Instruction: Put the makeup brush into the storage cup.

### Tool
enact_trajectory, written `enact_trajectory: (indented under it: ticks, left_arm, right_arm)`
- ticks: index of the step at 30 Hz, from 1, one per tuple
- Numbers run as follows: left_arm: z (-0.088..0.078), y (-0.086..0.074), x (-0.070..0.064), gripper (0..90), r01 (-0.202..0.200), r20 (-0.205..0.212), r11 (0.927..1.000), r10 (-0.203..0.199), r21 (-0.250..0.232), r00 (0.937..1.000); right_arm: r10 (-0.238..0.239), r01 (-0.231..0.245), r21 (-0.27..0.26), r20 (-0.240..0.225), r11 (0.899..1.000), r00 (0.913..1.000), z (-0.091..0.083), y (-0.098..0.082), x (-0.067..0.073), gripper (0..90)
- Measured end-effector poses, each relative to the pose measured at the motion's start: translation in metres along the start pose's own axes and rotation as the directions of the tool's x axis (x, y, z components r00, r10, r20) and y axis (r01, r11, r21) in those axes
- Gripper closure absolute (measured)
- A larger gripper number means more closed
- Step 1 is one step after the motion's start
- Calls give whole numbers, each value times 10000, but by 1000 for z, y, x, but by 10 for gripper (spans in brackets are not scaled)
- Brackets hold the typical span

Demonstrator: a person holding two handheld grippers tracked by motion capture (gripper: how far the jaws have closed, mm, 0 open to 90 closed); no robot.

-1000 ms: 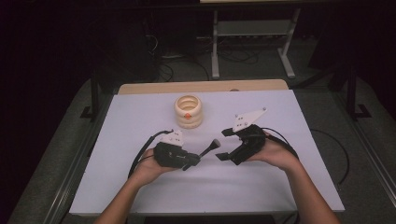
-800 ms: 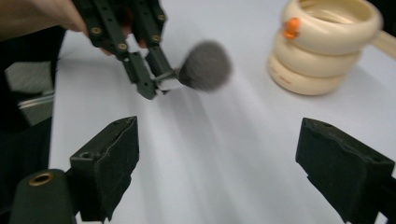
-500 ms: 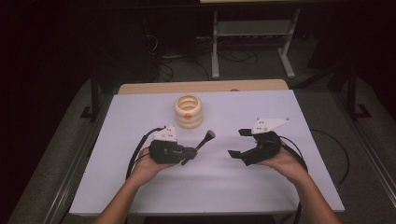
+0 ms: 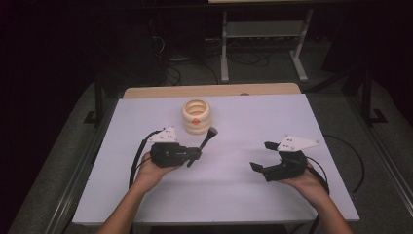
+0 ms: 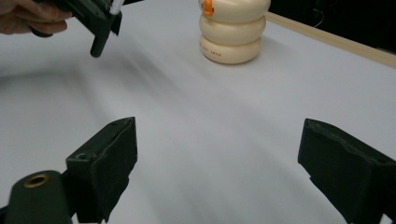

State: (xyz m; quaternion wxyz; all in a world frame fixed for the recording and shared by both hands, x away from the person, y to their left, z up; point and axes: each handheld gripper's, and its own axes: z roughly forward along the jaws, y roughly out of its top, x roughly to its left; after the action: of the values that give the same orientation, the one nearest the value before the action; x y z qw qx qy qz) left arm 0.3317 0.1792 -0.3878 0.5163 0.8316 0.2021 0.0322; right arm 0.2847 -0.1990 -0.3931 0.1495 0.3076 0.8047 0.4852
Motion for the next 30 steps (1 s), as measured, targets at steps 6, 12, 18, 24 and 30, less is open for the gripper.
enact_trajectory:
  ticks: [6,12,18,24,30]
  left_arm:
    - [-5,1,4,797,207,-168,9982,-217,-561,9996]
    - [-8,1,7,796,287,-354,9945,-324,-1011,9988]
    - [-10,2,11,796,267,-488,9910,-334,-1312,9983]
    - [-11,2,12,796,281,-598,9893,-370,-1432,9975]
    - [-13,3,16,795,339,-817,9846,-485,-1714,9955]
  right_arm:
    - [193,-190,-89,351,9998,9992,-8,-11,0,115]
    - [480,-474,-90,714,9988,9963,-13,-21,-2,115]
    - [679,-677,-57,884,9977,9938,-16,-29,-2,115]
    - [619,-624,31,886,9980,9941,-15,-30,-3,115]
    - [678,-679,-17,934,9977,9933,-16,-30,-4,115]
